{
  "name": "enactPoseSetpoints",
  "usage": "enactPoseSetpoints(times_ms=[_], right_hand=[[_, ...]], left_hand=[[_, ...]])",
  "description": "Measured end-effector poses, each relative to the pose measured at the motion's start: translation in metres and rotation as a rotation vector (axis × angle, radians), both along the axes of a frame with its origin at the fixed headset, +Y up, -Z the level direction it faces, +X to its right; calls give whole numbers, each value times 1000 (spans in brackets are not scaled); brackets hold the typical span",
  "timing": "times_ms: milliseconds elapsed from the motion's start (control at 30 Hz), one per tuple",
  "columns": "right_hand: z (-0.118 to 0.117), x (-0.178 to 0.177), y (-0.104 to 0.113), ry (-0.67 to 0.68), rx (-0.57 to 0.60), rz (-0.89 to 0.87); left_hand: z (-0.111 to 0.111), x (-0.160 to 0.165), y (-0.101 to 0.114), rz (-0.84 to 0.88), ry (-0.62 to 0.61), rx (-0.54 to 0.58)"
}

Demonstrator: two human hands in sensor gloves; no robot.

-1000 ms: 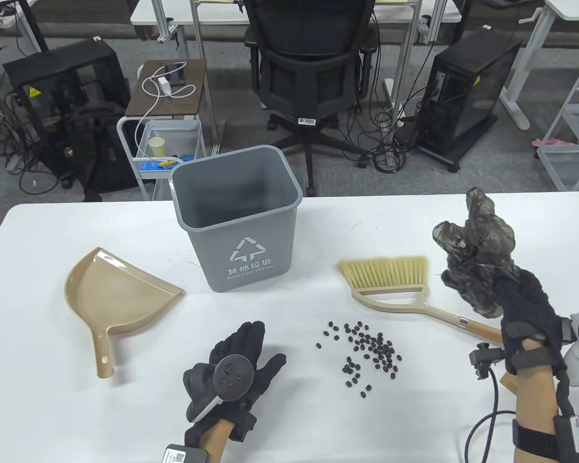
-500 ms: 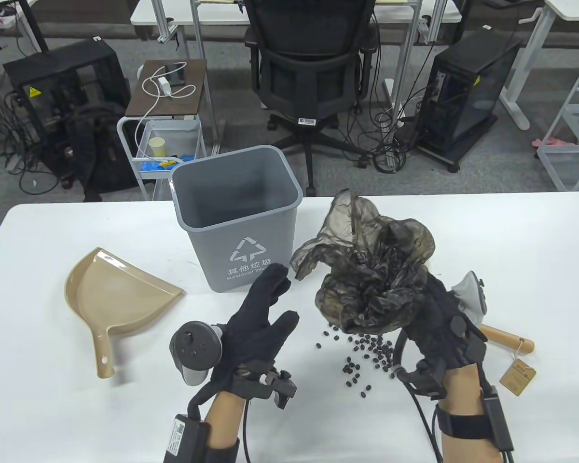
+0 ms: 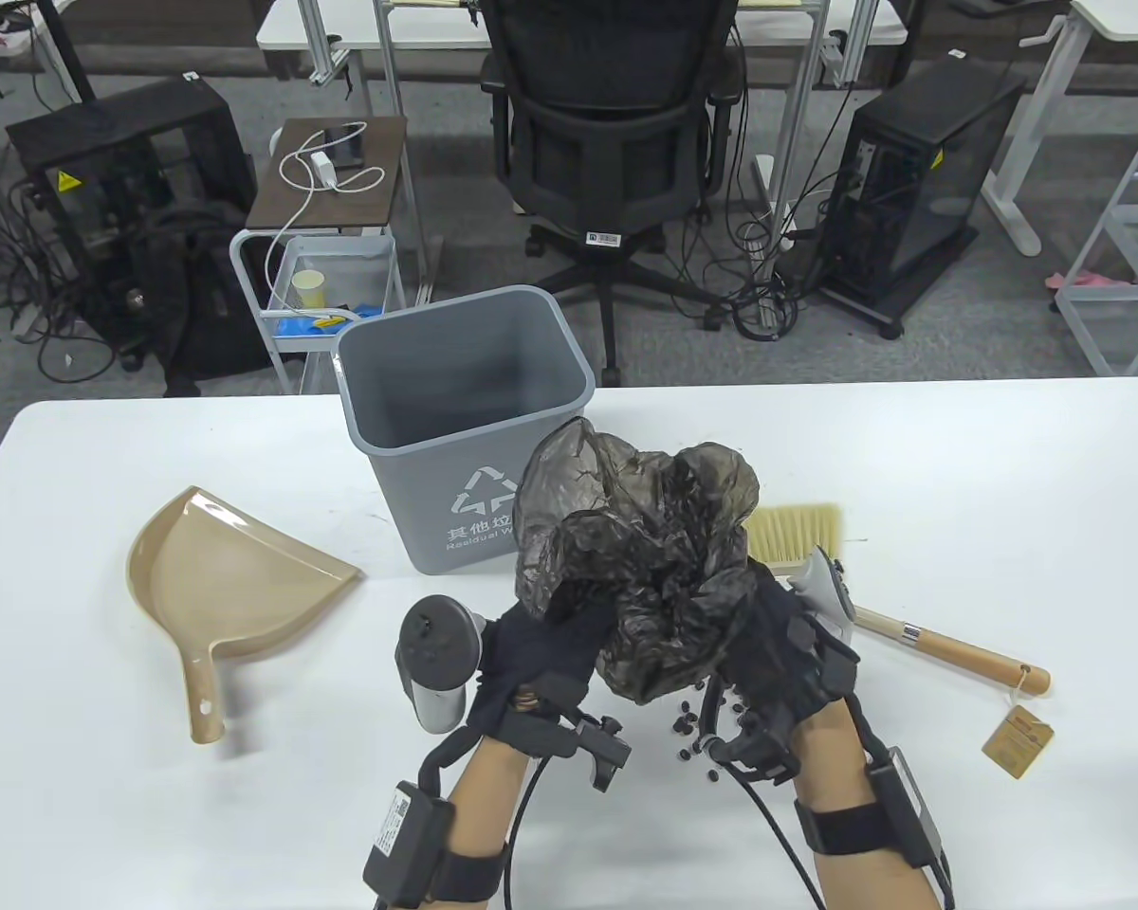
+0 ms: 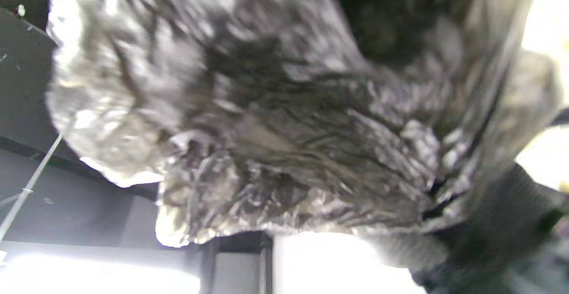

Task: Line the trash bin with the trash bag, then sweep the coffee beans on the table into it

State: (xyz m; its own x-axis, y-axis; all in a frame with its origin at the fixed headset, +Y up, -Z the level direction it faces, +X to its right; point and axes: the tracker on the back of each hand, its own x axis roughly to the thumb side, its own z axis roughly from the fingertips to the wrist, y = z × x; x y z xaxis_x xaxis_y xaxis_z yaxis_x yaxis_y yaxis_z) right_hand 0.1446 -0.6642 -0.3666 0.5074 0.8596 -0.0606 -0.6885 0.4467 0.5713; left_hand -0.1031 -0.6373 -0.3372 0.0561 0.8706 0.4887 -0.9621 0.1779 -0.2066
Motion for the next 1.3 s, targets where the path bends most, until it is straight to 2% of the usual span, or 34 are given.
enactPoseSetpoints(times_ms=[67,167,233,333,400,467,600,733,867,1000,1067,1167,1233,1300], right_hand=[[1,15,3,-121,14,96],[6,43,11,-396,39,226],[14,64,25,-605,136,349],[35,73,56,-719,378,485],[48,63,71,-703,507,536],[62,38,81,-638,620,573],[63,3,76,-550,674,698],[55,7,68,-672,614,729],[53,38,68,-784,468,556],[53,63,67,-781,370,408],[52,64,66,-724,366,330],[52,46,67,-545,410,262],[54,29,68,-435,434,238],[58,9,68,-342,494,246]], left_hand=[[2,-8,4,29,23,4],[8,-23,13,11,119,46],[14,-32,19,-58,230,89],[24,-37,29,-229,448,189],[28,-32,31,-308,510,223],[31,-19,31,-343,507,261],[35,8,29,-490,441,359],[33,15,24,-547,444,362],[23,-10,21,-439,501,270],[22,-31,23,-320,542,214],[23,-33,25,-278,526,208],[27,-24,27,-233,496,241],[31,-14,30,-242,445,285],[34,-4,33,-247,343,332]])
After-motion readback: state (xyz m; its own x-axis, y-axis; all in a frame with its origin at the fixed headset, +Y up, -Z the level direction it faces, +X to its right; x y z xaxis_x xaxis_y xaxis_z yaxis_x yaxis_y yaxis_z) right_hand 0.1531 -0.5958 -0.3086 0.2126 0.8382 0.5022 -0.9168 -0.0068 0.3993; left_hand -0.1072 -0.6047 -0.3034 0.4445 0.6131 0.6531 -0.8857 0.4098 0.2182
